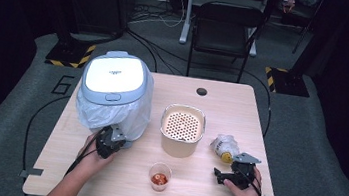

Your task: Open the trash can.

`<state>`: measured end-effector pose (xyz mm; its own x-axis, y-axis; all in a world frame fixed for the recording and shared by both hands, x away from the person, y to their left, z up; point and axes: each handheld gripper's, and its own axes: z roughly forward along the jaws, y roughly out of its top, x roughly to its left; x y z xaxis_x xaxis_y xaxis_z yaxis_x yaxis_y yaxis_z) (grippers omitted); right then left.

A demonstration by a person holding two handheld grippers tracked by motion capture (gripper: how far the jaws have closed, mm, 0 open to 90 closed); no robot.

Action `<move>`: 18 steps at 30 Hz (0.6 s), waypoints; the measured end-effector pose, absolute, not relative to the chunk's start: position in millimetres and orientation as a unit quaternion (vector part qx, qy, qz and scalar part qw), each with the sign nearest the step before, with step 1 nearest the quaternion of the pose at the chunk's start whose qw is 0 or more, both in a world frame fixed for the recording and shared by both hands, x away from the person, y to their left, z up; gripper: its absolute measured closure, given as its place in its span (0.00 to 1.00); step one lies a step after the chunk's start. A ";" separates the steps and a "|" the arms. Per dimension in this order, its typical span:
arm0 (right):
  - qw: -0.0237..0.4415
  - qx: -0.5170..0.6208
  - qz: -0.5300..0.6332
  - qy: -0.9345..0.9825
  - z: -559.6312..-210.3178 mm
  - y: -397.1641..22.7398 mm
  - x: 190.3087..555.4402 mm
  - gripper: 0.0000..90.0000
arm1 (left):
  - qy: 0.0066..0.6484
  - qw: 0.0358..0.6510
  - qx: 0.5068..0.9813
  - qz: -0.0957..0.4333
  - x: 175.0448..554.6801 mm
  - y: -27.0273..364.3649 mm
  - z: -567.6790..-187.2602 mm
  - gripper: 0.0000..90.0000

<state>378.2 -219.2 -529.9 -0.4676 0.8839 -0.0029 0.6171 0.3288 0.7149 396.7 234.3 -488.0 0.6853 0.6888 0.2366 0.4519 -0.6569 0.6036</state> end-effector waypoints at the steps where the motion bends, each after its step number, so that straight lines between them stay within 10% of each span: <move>1: 0.201 0.475 0.331 0.790 -529.9 -219.2 378.2 0.00 | 0.324 0.258 0.881 0.228 397.0 234.5 -488.1 1.00; 18: 0.201 0.475 0.331 0.790 -529.9 -219.2 378.2 0.00 | 0.337 0.270 0.877 0.212 399.9 237.8 -500.1 1.00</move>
